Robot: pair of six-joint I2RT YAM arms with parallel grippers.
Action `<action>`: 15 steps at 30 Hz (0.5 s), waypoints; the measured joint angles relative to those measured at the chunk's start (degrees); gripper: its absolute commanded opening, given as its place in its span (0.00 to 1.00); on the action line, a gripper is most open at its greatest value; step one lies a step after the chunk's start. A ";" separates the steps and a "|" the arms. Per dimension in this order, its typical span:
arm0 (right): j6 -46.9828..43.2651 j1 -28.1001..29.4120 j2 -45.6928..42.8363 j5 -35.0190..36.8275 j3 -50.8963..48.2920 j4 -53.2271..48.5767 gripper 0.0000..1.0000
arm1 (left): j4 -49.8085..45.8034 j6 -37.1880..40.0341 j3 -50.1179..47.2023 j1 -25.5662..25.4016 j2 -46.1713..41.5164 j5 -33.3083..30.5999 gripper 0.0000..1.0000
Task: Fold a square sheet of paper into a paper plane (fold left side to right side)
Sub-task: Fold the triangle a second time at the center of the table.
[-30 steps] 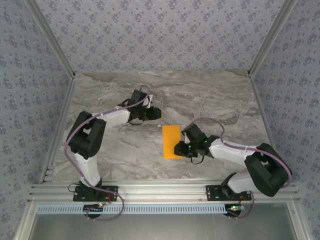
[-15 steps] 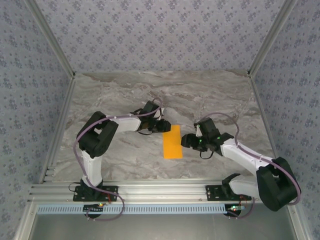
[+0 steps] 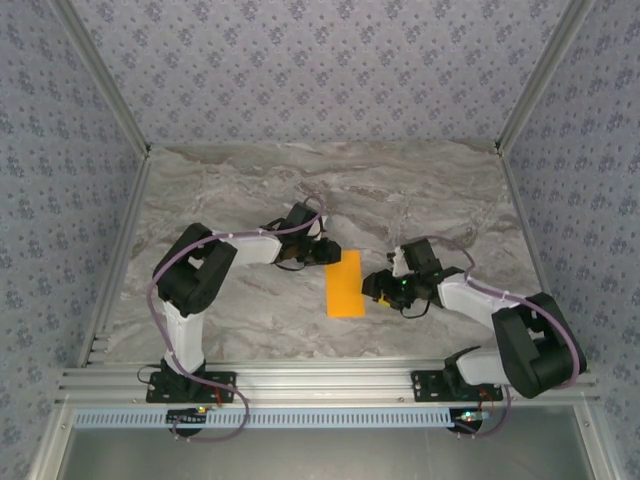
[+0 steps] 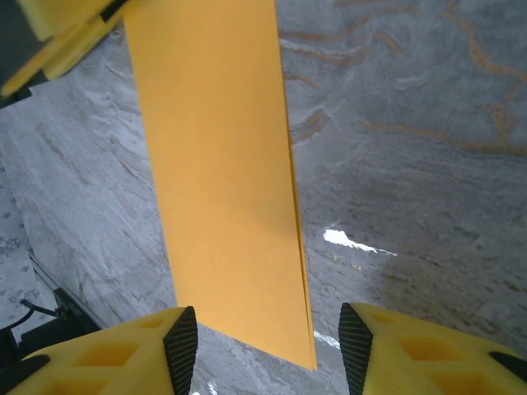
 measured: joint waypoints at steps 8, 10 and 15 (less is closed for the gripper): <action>-0.76 1.03 1.60 3.08 2.86 -0.52 0.52 | 0.15 -0.17 -0.11 -0.20 -0.09 -0.44 0.32; -1.44 0.48 2.51 4.22 4.33 0.09 0.52 | 0.37 -0.20 -0.28 -0.20 -0.13 -0.55 0.32; -3.23 -1.77 8.17 5.70 7.85 3.45 0.51 | 0.70 -0.22 -0.48 -0.42 -0.31 -0.87 0.32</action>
